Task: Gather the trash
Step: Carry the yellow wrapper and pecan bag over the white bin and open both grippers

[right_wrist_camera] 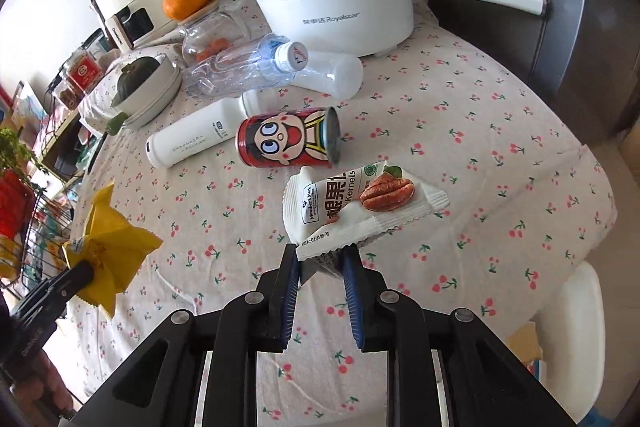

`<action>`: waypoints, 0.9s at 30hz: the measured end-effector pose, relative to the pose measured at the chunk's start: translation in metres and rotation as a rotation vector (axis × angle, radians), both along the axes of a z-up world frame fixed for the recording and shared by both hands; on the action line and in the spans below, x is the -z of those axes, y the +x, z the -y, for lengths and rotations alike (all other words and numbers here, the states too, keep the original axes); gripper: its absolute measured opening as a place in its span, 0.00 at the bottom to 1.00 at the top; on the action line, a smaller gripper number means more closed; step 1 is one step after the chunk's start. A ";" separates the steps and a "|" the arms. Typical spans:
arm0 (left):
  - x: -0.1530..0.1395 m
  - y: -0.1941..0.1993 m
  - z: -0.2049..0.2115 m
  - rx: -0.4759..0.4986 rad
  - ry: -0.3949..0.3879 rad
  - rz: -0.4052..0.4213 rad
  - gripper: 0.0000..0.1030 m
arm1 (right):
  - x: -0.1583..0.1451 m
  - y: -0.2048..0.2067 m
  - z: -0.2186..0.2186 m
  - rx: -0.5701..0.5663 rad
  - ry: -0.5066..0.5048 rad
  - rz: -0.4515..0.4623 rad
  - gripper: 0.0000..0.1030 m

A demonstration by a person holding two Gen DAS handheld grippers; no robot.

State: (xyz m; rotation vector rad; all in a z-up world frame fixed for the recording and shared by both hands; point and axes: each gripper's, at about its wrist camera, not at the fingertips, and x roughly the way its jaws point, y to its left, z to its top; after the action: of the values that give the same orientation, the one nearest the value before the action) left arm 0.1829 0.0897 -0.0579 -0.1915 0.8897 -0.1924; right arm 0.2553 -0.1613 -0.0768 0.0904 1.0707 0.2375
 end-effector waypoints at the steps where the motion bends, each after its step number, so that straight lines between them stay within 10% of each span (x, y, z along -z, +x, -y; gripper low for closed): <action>1: -0.001 0.000 0.006 0.015 -0.008 -0.001 0.13 | -0.004 -0.003 0.009 0.010 0.006 -0.005 0.22; 27: 0.046 -0.027 0.255 0.486 -0.012 -0.059 0.13 | -0.030 -0.113 0.237 0.275 -0.004 -0.082 0.22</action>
State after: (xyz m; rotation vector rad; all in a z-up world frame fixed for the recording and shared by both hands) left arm 0.1557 -0.1653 -0.1037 0.0125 0.9839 -0.6464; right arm 0.1428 -0.3983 -0.0471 0.2438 1.1267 -0.0169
